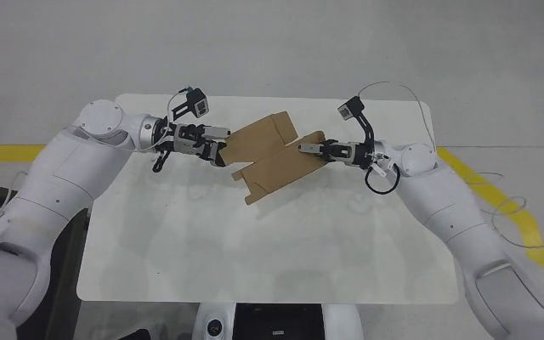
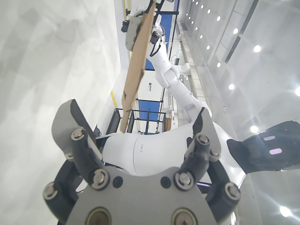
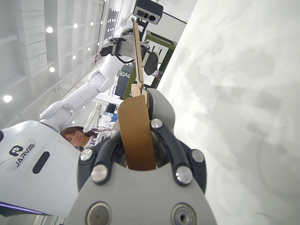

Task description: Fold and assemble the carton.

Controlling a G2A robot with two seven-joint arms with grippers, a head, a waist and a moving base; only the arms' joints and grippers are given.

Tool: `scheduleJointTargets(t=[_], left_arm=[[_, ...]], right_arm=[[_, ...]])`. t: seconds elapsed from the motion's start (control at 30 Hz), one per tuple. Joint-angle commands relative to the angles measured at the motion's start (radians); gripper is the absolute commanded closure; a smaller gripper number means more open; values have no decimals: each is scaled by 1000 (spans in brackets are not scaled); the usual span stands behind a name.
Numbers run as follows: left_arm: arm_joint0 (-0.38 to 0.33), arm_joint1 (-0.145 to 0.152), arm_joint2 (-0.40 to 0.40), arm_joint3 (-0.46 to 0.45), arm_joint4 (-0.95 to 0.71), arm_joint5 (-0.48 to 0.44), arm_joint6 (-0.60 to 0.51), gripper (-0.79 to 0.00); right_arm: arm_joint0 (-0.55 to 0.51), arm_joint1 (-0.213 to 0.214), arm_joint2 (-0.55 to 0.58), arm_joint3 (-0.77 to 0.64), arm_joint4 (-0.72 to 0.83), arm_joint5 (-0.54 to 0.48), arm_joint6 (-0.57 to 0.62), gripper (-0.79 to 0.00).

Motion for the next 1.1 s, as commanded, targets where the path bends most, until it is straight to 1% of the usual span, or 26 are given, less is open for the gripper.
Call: scheduleJointTargets(t=[0.0, 0.27, 0.57, 0.87, 1.07], left_arm=[[5, -6, -9, -1, -4, 3, -4, -785], [27, -22, -49, 23, -33, 42, -51, -785], [37, -23, -118, 10, -18, 43, -74, -785], [54, -31, -155, -17, 59, 38, -5, -785], [62, -38, -170, -36, 158, 17, 77, -785]], right_arm=[[-2, -5, 0, 1, -15, 7, -16, 0], [-11, -22, 14, 17, -65, 19, -87, 0], [-19, -37, 24, 29, -121, 42, -116, 0], [-24, -50, 45, 30, -120, 49, -105, 0], [-29, -56, 63, 30, -121, 50, -96, 0]])
